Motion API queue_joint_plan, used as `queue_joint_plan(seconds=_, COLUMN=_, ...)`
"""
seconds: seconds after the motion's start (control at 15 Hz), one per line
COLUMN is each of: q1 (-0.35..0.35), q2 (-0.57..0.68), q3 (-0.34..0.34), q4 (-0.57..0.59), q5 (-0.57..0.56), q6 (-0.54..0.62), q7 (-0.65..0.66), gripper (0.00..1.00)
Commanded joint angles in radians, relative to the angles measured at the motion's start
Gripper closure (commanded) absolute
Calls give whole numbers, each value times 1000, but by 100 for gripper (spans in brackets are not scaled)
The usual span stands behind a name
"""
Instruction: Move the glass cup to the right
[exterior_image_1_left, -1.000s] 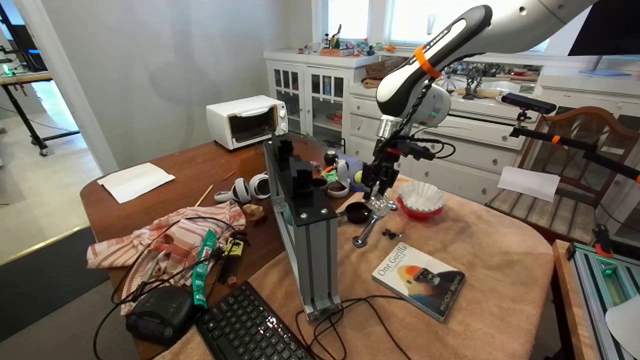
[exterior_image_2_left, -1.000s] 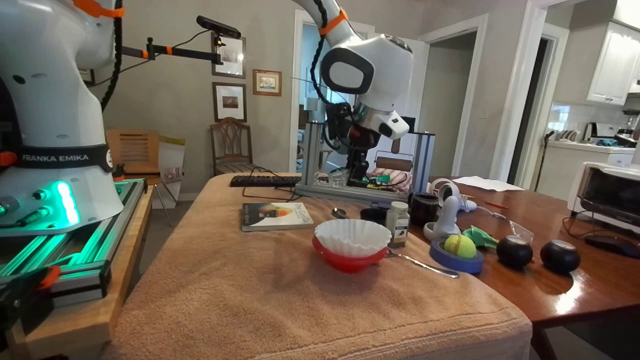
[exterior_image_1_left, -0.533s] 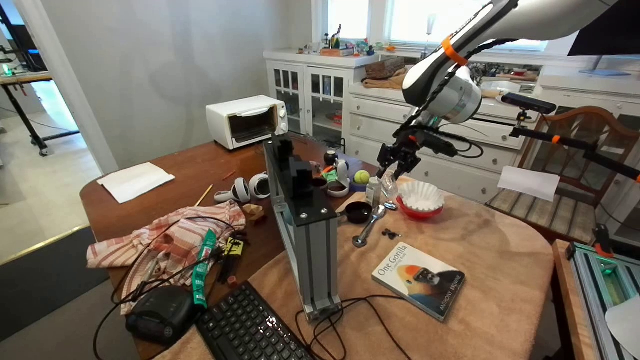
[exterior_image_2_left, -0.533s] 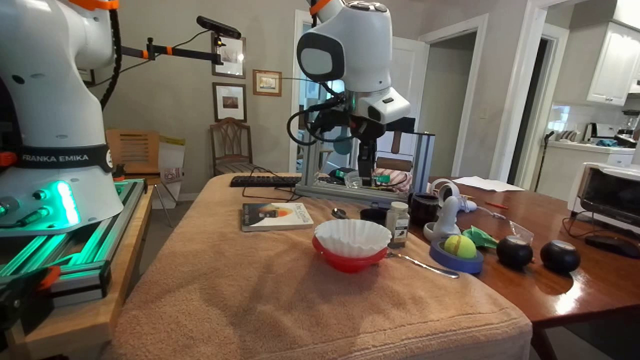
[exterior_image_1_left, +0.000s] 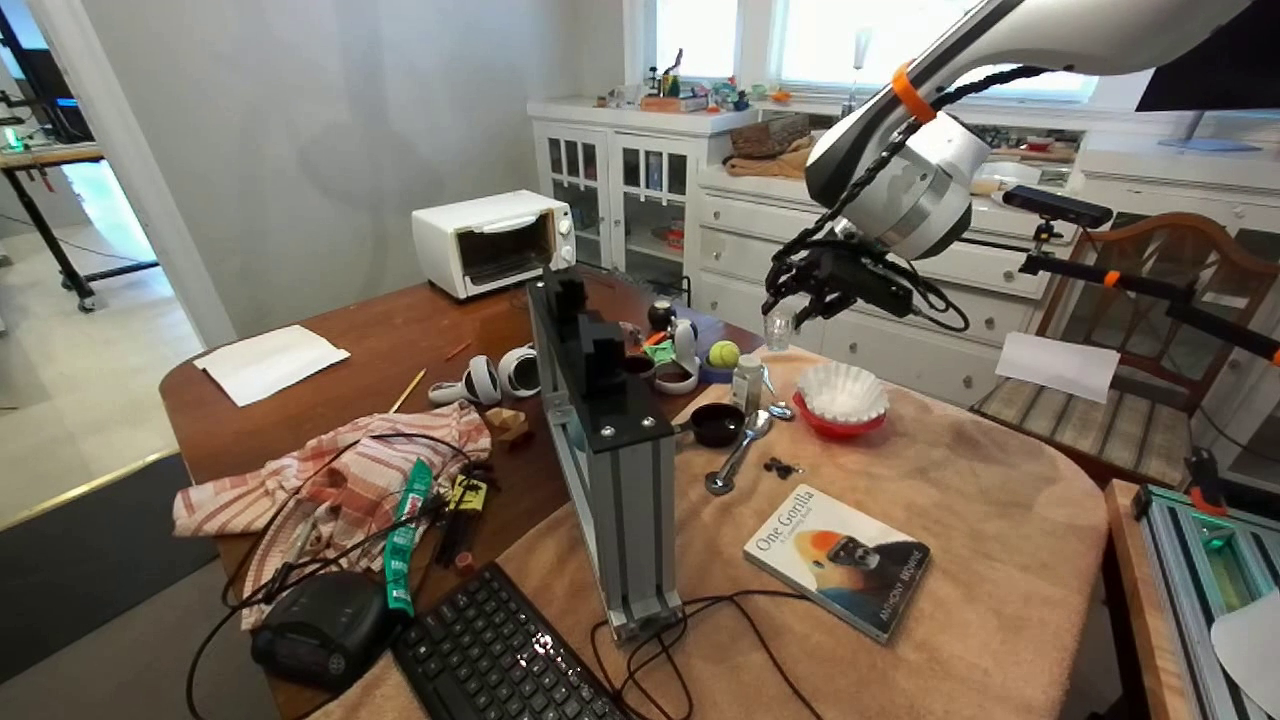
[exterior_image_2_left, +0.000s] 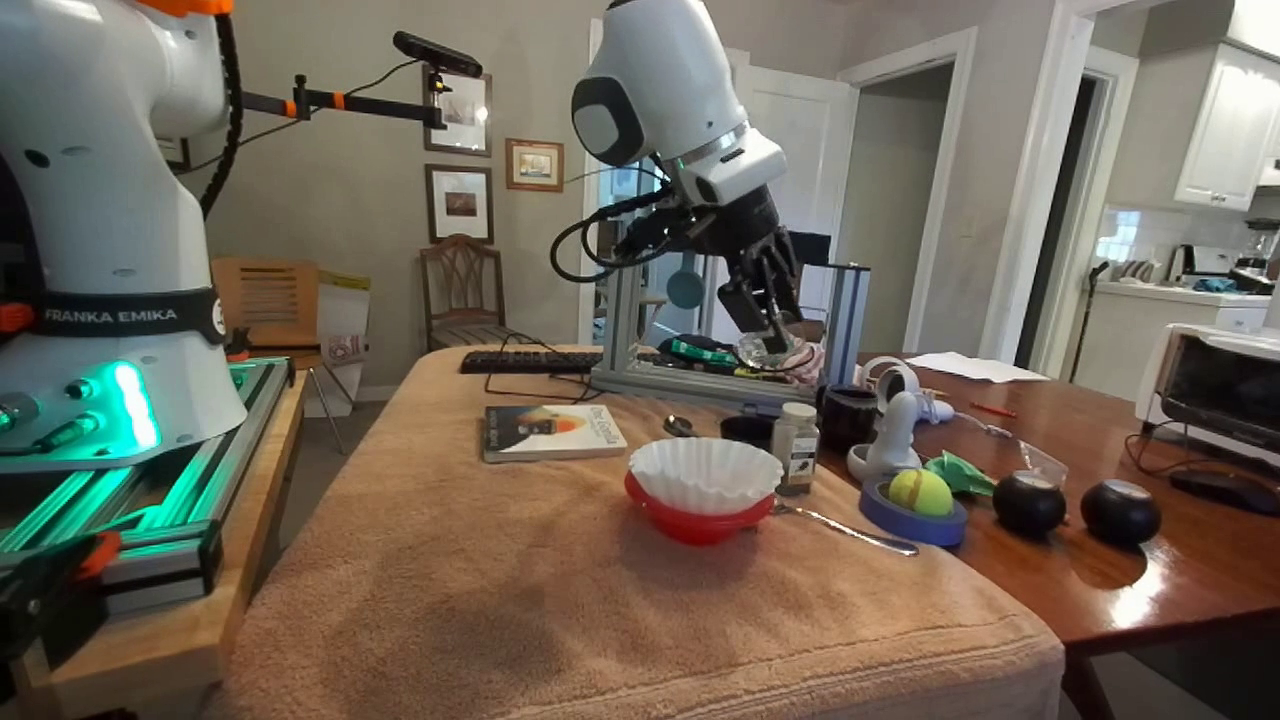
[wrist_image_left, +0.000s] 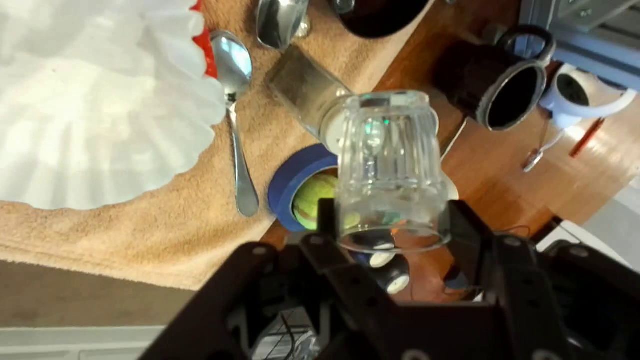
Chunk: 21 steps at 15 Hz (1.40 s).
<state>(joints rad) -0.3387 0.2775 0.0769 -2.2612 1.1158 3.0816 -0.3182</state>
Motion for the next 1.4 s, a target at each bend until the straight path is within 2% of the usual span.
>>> queue_joint_plan(seconds=0.0, q1=47, q2=42, q3=36, q4=32, q5=70, q6=222, q7=33, gripper=68)
queue_joint_plan(seconds=0.2, q1=116, q2=126, q3=-16, q4=51, q5=42, q6=348, q7=60, gripper=68)
queue_joint_plan(seconds=0.27, q1=175, q2=140, q3=-86, q4=20, q5=-76, q6=344, q7=180, gripper=68)
queue_joint_plan(seconds=0.33, q1=100, q2=75, q3=-6, q4=14, q5=12, q6=304, q7=66, gripper=43)
queue_joint_plan(seconds=0.4, q1=130, q2=100, q3=-39, q4=11, q5=-25, q6=313, q7=110, gripper=43)
queue_joint_plan(seconds=0.47, q1=203, q2=113, q3=-129, q4=-13, q5=-148, q6=302, q7=246, gripper=43)
queue_joint_plan(seconds=0.53, q1=211, q2=126, q3=-136, q4=-11, q5=-154, q6=307, q7=254, gripper=43)
queue_joint_plan(seconds=0.6, q1=214, q2=131, q3=-140, q4=-11, q5=-156, q6=311, q7=256, gripper=68)
queue_joint_plan(seconds=0.73, q1=239, q2=203, q3=-179, q4=45, q5=-178, q6=410, q7=332, gripper=68)
queue_joint_plan(seconds=0.8, q1=227, q2=242, q3=-169, q4=94, q5=-105, q6=444, q7=270, gripper=68)
queue_joint_plan(seconds=1.0, q1=271, q2=339, q3=-247, q4=181, q5=-59, q6=455, q7=247, gripper=68)
queue_joint_plan(seconds=1.33, q1=388, q2=537, q3=-421, q4=394, q5=76, q6=432, q7=227, gripper=68)
